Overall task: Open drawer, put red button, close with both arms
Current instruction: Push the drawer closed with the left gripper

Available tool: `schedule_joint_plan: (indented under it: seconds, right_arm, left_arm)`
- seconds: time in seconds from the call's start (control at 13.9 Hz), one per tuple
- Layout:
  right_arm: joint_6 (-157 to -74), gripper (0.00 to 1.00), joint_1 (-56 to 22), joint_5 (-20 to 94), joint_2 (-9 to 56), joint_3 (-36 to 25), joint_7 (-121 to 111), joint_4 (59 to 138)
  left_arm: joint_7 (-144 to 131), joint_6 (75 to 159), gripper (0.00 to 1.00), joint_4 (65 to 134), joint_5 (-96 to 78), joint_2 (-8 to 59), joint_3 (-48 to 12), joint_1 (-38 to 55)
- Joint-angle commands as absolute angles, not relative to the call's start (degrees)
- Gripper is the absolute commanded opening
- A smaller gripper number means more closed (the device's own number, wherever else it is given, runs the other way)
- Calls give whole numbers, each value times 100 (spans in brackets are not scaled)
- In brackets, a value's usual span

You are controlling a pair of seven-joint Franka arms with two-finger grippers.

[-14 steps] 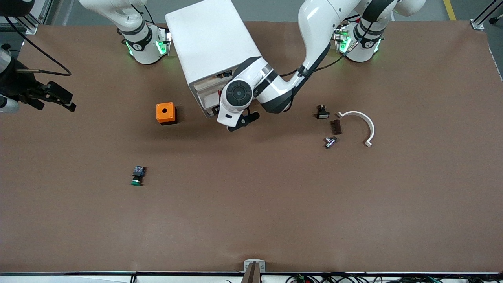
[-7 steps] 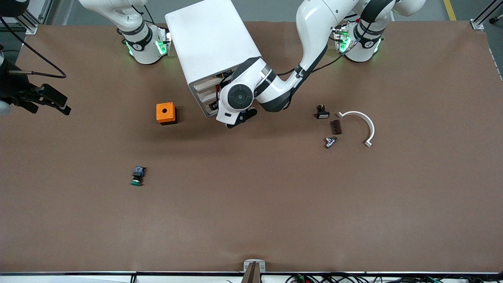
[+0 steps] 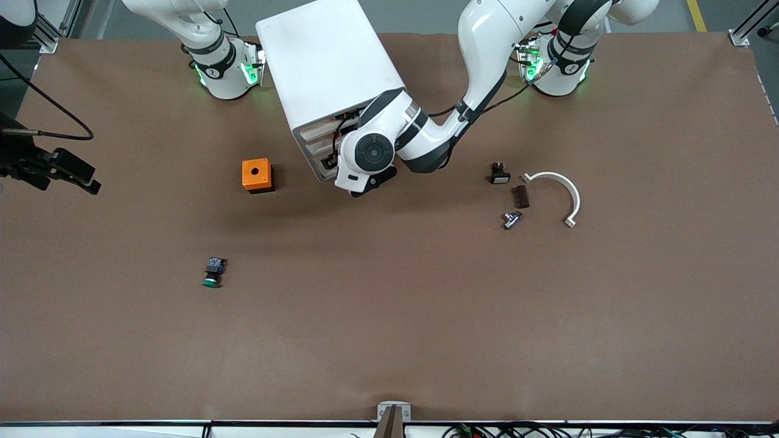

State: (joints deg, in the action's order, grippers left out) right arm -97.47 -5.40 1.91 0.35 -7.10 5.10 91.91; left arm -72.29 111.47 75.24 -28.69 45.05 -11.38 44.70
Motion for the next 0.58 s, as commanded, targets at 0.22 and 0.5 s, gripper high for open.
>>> schedule_joint_plan:
  seconds: [0.22,0.5]
  right_arm:
    - [-9677,100,-448,105,79,-642,457,9035]
    - [-9703,100,-282,175,88,-642,448,9044]
  left_arm:
    - [-7242,11171,100,7523,-2892,4456,-1108,4439]
    - [-7304,11110,100,7471,-2525,4237,-1028,4053]
